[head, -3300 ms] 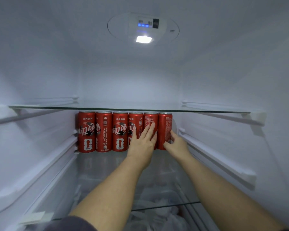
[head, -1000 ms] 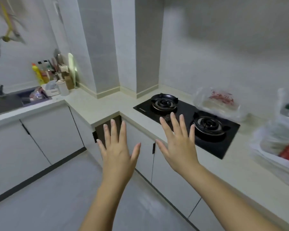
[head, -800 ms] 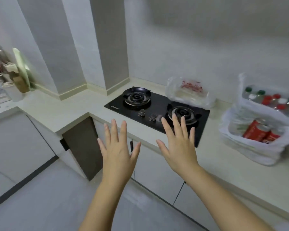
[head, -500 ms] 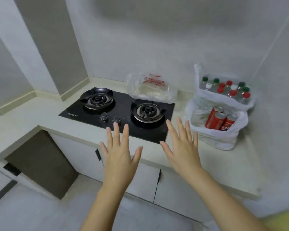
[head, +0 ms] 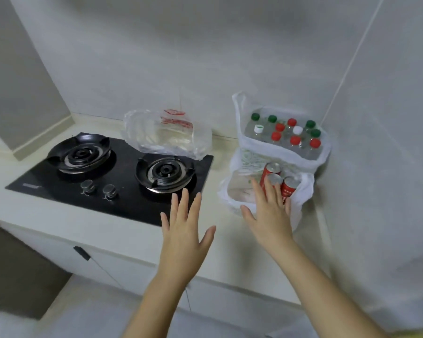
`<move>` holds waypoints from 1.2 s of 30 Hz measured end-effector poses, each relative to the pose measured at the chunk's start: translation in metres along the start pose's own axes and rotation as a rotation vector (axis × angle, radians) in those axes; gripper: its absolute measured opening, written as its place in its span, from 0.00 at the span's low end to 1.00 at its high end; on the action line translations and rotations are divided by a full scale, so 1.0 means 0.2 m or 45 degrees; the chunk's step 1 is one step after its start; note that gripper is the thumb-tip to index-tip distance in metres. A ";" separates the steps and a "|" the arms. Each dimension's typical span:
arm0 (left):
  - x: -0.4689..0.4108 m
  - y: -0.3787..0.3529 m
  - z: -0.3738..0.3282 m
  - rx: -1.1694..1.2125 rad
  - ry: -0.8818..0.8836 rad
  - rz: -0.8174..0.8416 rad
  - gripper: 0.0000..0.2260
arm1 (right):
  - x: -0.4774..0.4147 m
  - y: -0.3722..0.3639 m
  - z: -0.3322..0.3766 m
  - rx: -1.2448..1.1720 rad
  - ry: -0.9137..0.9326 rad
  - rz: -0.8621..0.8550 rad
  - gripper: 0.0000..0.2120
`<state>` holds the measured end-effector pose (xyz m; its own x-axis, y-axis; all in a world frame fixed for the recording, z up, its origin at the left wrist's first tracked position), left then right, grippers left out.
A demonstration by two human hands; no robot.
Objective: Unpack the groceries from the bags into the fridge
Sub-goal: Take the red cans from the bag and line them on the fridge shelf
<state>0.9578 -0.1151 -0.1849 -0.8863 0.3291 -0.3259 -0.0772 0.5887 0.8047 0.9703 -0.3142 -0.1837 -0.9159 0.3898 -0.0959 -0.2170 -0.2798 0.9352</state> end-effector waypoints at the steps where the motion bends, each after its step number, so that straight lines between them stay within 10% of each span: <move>1: -0.04 -0.03 0.00 0.006 -0.007 0.018 0.33 | -0.04 -0.01 -0.03 -0.006 -0.029 -0.002 0.33; 19: -1.13 -0.74 0.00 0.151 -0.577 0.468 0.30 | -0.66 -0.12 -0.37 0.149 -0.216 -0.026 0.35; 36: -1.35 -1.13 0.01 0.345 -0.661 0.698 0.33 | -0.73 -0.27 -0.48 0.142 -0.209 -0.087 0.34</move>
<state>1.2156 -0.3365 -0.2792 -0.4349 0.8858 -0.1618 0.4803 0.3802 0.7904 1.0825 -0.4403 -0.2524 -0.8312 0.5445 -0.1120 -0.2296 -0.1528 0.9612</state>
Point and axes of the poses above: each hand's wrist, its own x-axis away from the middle knuckle, its own y-axis out of the back of the hand, z = x × y, the point moved 2 cm from there along -x, towards the middle knuckle, and after that the axes turned 9 degrees about -y, right-handed, at the moved point
